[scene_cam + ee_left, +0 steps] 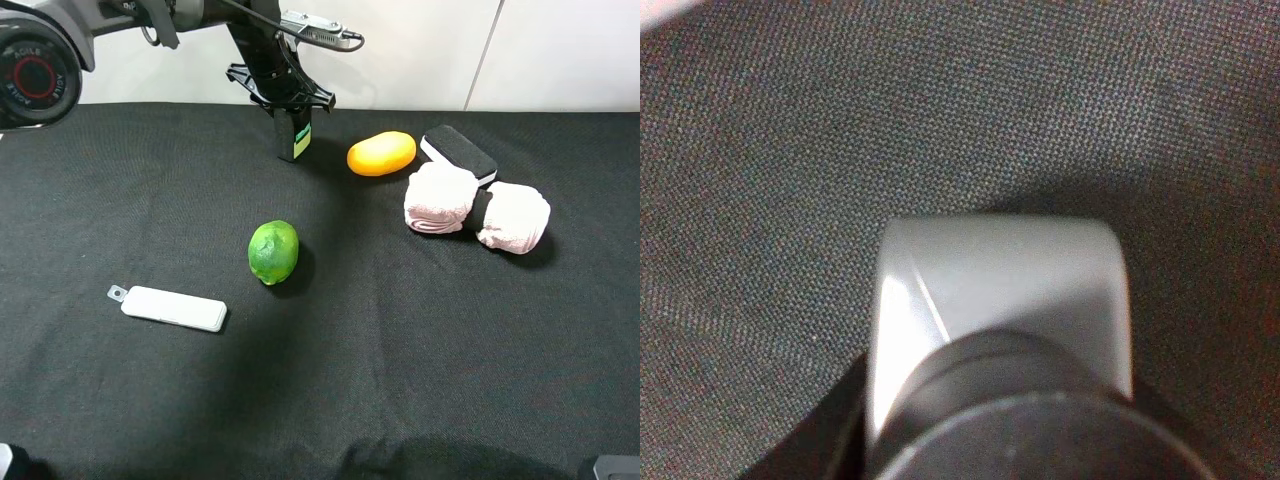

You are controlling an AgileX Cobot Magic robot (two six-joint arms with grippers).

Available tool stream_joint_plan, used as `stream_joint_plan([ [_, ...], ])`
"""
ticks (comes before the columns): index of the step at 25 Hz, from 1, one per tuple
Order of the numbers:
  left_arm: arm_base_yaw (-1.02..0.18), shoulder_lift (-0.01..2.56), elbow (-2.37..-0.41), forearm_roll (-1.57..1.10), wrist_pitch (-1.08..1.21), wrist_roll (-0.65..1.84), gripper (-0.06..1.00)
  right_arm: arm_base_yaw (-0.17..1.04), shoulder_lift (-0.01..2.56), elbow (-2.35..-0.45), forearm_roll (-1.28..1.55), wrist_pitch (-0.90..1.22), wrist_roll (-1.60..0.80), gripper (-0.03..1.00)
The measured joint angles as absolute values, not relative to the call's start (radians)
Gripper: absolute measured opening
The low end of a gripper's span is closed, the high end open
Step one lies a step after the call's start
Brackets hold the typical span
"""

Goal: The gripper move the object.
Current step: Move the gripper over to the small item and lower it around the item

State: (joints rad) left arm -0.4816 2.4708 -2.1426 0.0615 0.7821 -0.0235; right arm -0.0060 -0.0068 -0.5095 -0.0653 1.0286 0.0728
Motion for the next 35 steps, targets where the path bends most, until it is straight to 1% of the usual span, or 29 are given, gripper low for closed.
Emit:
stream_joint_plan([
  [15, -0.482, 2.473, -2.391, 0.059, 1.176, -0.024, 0.45, -0.006, -0.007, -0.510, -0.065, 1.029, 0.073, 0.69],
  [20, -0.504, 2.470, -2.441, 0.061, 1.179, -0.024, 0.45, -0.006, -0.007, -0.510, -0.065, 1.029, 0.073, 0.69],
  [26, -0.553, 2.420, -2.443, 0.065, 1.180, -0.022, 0.45, -0.006, -0.007, -0.510, -0.065, 1.029, 0.073, 0.69],
  [35, -0.595, 2.352, -2.420, 0.071, 1.181, -0.019, 0.45, -0.006, -0.007, -0.510, -0.065, 1.029, 0.073, 0.69],
])
